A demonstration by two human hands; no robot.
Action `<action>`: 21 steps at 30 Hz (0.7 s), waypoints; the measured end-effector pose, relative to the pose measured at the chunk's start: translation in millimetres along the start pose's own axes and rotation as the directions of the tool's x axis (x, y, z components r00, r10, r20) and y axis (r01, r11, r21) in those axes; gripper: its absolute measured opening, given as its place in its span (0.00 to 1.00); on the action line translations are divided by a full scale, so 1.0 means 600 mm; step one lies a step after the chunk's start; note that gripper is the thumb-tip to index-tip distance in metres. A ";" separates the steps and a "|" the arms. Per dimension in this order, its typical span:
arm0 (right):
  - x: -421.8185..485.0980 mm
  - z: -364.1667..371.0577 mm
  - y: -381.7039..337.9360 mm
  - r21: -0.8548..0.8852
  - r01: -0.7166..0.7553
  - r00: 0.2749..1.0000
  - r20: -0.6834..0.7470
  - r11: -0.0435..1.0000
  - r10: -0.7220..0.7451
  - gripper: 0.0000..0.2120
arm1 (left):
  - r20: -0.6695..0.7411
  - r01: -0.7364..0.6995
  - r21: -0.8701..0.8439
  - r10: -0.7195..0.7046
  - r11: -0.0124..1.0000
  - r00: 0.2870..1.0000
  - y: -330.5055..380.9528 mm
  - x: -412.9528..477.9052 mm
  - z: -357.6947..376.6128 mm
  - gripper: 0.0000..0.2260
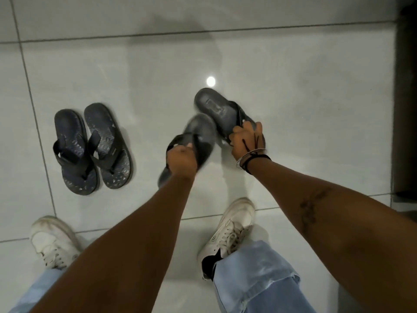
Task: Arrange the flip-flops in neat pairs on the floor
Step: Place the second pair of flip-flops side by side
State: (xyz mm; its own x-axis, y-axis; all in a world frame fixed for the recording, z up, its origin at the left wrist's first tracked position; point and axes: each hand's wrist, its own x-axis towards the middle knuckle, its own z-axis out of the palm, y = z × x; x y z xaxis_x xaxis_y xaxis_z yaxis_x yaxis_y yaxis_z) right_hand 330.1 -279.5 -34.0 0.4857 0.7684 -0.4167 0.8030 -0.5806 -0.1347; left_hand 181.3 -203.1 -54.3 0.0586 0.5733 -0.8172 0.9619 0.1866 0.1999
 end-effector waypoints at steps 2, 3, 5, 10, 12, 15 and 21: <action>0.020 -0.010 0.029 -0.052 -0.039 0.999 0.030 0.998 0.040 0.07 | -0.072 -0.243 0.139 0.255 0.960 0.964 0.027 -0.004 0.002 0.08; 0.031 -0.011 0.045 -0.060 -0.071 0.994 0.079 0.996 0.076 0.08 | -0.037 -0.362 0.191 0.375 0.913 0.926 0.036 -0.005 -0.005 0.08; 0.047 -0.007 0.076 -0.016 -0.166 0.977 0.134 0.986 0.167 0.08 | 0.059 -0.521 0.405 0.547 0.751 0.835 0.039 0.012 -0.020 0.10; 0.059 0.014 0.091 -0.093 -0.120 0.958 0.252 0.988 0.140 0.08 | 0.518 -0.727 0.672 0.612 0.140 0.597 0.052 0.068 -0.059 0.08; 0.046 0.026 0.073 -0.090 -0.137 0.968 0.200 0.987 0.152 0.08 | 0.568 -0.722 0.691 0.589 0.038 0.575 0.057 0.072 -0.059 0.09; 0.018 0.045 0.037 -0.040 -0.110 0.983 0.144 0.993 0.114 0.07 | 0.598 -0.691 0.716 0.592 -0.093 0.540 0.075 0.054 -0.047 0.10; -0.010 0.052 -0.006 -0.042 -0.178 0.976 0.117 0.983 0.182 0.06 | 0.556 -0.691 0.719 0.657 -0.073 0.509 0.057 0.041 -0.021 0.12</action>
State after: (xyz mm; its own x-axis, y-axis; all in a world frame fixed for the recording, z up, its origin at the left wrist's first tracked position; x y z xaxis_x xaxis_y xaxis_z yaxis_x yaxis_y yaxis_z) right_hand 313.7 -290.6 -58.9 0.5797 0.6133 -0.5364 0.7176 -0.6962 -0.0204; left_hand 212.4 -172.5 -60.4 0.8106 -0.0293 -0.5849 0.0813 -0.9834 0.1620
